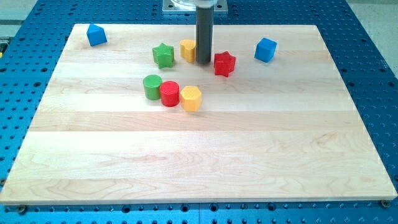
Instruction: Place the yellow heart at the top center of the board
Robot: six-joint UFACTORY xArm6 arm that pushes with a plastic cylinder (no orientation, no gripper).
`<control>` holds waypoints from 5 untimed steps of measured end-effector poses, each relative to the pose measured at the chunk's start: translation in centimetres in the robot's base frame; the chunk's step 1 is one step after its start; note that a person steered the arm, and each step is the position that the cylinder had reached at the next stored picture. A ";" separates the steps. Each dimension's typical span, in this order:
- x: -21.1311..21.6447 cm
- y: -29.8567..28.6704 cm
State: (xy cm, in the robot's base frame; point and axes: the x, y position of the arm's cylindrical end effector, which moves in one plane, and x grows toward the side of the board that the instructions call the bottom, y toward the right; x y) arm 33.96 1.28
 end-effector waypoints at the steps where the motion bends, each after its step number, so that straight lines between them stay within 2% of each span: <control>1: -1.1 -2.1; 3: -7.6 -1.7; 4: -7.5 -1.7; 5: -5.6 -3.0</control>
